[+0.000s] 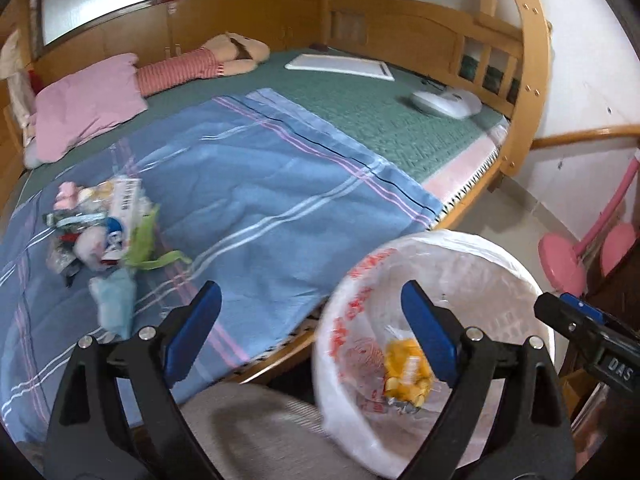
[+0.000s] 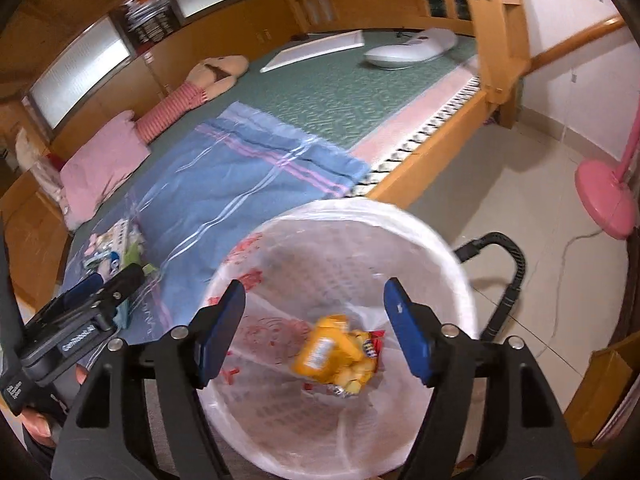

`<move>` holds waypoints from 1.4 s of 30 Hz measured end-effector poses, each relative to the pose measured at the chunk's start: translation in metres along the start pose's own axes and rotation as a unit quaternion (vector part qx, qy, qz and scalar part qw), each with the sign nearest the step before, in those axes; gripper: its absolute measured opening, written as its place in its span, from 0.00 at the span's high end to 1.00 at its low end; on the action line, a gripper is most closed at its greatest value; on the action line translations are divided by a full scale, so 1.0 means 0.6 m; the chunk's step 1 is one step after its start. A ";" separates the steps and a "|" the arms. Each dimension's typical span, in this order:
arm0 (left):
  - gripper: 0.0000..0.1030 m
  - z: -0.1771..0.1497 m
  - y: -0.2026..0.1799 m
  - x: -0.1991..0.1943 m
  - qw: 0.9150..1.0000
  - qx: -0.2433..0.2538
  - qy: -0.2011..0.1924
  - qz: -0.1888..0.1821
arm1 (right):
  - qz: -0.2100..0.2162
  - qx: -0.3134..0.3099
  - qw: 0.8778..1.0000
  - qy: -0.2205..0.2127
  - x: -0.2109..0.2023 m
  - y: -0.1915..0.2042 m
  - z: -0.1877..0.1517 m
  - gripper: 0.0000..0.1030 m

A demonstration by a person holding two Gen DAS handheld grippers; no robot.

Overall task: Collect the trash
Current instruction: 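Carry both items to the white bin and open both tools to drop them, then grasp the blue face mask with the right tool while the left tool grasps the clear plastic bag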

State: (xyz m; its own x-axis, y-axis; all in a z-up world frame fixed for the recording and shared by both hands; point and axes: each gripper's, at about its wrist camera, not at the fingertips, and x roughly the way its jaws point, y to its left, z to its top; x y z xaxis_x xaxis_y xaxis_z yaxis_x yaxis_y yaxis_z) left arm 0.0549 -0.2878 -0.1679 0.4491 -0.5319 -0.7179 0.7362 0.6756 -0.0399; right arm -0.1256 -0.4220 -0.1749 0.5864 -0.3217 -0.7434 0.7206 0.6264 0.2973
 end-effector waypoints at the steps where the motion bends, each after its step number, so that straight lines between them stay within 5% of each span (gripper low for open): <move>1: 0.12 -0.003 0.015 -0.009 1.000 -0.007 -0.004 0.002 | 0.008 -0.007 1.000 0.004 0.003 0.011 0.000 0.31; 8: 0.10 -0.070 0.219 -0.082 0.990 -0.093 -0.016 0.105 | 0.102 -0.100 0.988 0.063 0.075 0.187 -0.021 0.31; 15: 0.10 -0.144 0.422 -0.162 0.955 -0.193 -0.021 0.225 | 0.183 -0.175 0.958 0.137 0.176 0.392 -0.063 0.31; 19: 0.10 -0.180 0.496 -0.197 0.938 -0.236 -0.030 0.252 | 0.187 -0.211 0.944 0.170 0.244 0.490 -0.078 0.31; 24: 0.10 -0.212 0.540 -0.211 0.927 -0.261 -0.026 0.269 | 0.165 -0.233 0.940 0.186 0.317 0.555 -0.088 0.31; 30: 0.10 -0.223 0.561 -0.201 0.922 -0.275 -0.019 0.272 | 0.122 -0.253 0.936 0.212 0.393 0.608 -0.102 0.32; 33: 0.10 -0.220 0.565 -0.192 0.921 -0.274 -0.015 0.277 | 0.108 -0.253 0.932 0.238 0.421 0.615 -0.111 0.80; 34: 0.10 -0.219 0.566 -0.190 0.921 -0.274 -0.014 0.278 | 0.113 -0.248 0.930 0.247 0.424 0.612 -0.111 0.84; 38: 0.10 -0.209 0.566 -0.175 0.923 -0.269 -0.009 0.274 | 0.133 -0.235 0.936 0.227 0.392 0.586 -0.098 0.87; 42: 0.10 -0.181 0.547 -0.133 0.939 -0.230 -0.005 0.254 | 0.181 -0.196 0.941 0.208 0.345 0.524 -0.064 0.87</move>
State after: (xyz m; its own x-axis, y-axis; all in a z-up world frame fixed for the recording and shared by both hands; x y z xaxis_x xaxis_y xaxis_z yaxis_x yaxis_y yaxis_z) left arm 0.2061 0.0318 -0.1992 0.6897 -0.0836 -0.7192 0.1288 0.9916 0.0082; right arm 0.2081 -0.2643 -0.2580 0.5129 0.2172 -0.8305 0.2623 0.8815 0.3926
